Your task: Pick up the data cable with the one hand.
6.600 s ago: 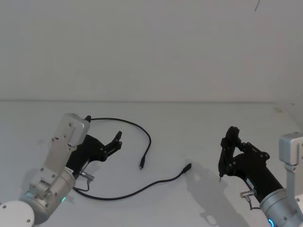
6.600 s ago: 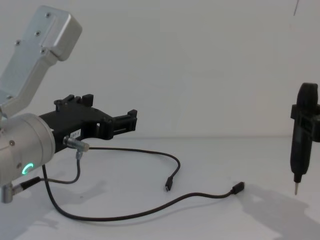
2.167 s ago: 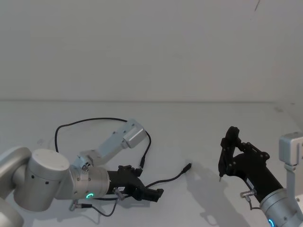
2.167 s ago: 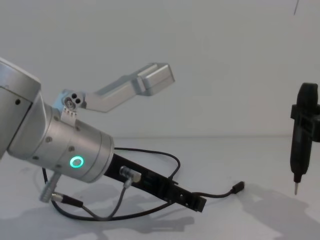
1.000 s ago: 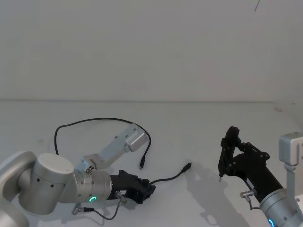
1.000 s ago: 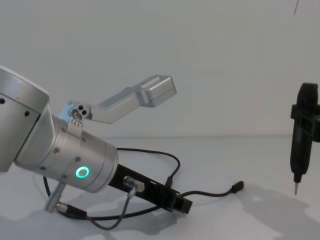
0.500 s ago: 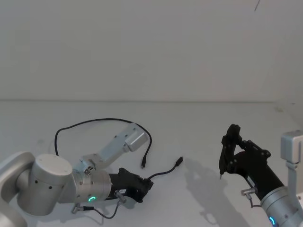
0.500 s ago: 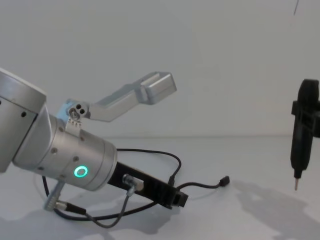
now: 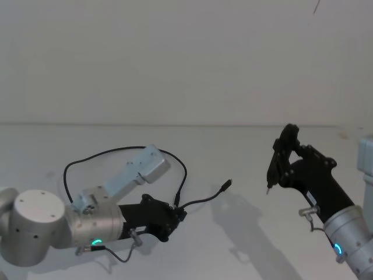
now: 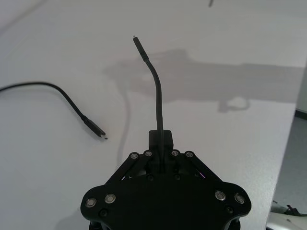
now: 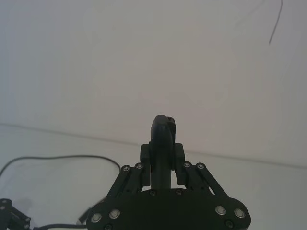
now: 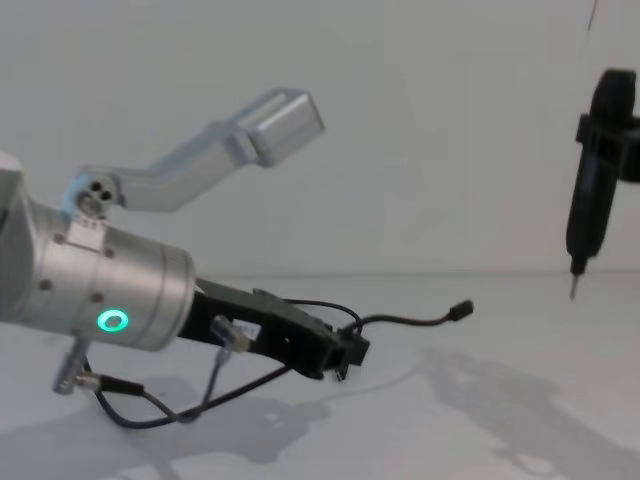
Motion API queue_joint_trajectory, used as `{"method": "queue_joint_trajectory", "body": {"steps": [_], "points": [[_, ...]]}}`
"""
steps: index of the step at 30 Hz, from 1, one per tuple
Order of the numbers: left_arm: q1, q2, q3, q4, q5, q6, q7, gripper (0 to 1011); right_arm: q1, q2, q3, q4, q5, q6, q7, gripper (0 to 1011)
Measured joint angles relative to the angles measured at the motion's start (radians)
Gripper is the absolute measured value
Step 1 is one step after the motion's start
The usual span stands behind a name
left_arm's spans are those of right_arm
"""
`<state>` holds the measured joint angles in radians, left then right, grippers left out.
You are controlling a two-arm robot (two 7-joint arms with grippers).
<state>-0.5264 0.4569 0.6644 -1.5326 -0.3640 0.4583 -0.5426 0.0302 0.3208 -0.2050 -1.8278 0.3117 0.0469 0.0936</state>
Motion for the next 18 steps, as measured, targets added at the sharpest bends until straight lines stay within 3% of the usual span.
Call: {"method": "queue_joint_trajectory", "body": {"steps": [5,18], "points": [[0.003,0.032,-0.011,-0.014,-0.008,-0.062,-0.042,36,0.022,-0.01,0.001,-0.009,0.009,0.008,0.011,279],[0.005,0.072,-0.024,-0.032,-0.024,-0.133,-0.094,36,0.079,-0.029,0.002,0.004,0.018,0.011,0.04,279]]}}
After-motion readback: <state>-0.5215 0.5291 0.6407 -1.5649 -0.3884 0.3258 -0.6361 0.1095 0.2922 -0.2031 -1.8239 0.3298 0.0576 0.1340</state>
